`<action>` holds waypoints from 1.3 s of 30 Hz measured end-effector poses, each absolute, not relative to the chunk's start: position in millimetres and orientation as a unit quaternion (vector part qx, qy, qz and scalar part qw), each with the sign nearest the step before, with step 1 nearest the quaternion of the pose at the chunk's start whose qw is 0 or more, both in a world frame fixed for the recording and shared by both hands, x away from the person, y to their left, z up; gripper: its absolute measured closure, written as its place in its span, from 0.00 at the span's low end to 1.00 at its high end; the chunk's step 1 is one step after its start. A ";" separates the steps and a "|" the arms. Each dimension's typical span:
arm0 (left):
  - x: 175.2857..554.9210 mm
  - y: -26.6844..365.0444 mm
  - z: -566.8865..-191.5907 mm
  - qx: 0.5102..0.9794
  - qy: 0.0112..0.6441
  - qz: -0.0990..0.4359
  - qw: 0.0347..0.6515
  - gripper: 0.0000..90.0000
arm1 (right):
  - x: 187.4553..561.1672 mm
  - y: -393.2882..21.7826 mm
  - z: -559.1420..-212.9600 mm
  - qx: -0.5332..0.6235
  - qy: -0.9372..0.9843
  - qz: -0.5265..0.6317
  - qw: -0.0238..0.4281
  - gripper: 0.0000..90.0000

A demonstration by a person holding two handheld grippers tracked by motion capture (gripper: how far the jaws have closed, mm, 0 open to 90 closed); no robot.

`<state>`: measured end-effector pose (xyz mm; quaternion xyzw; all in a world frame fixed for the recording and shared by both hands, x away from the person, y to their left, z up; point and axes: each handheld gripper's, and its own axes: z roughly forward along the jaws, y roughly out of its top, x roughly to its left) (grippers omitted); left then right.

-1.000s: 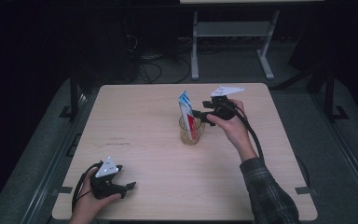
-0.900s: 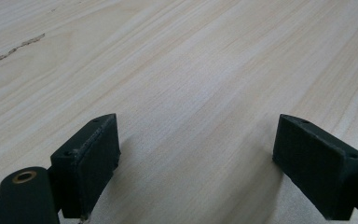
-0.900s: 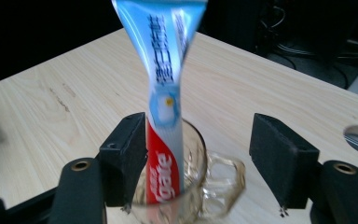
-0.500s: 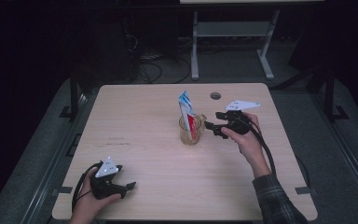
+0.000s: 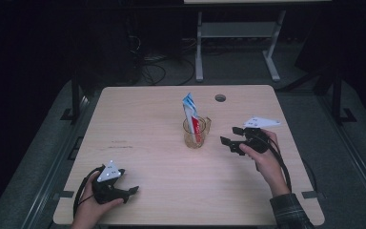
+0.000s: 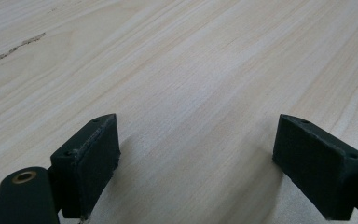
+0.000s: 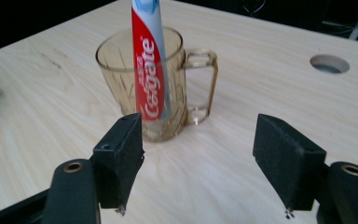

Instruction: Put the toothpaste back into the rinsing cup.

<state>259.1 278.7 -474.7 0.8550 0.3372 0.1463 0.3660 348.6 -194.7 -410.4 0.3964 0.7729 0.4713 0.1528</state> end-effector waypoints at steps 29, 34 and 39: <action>257.0 280.1 -474.7 0.854 0.342 0.148 0.364 0.15 | 270.5 -237.8 -458.6 0.432 0.798 0.384 0.170 0.22; 256.6 280.2 -474.7 0.853 0.343 0.148 0.364 0.15 | 260.2 -240.9 -468.4 0.436 0.807 0.360 0.171 0.22; 256.4 280.2 -474.7 0.853 0.343 0.149 0.364 0.15 | 253.9 -242.5 -476.1 0.436 0.816 0.342 0.168 0.20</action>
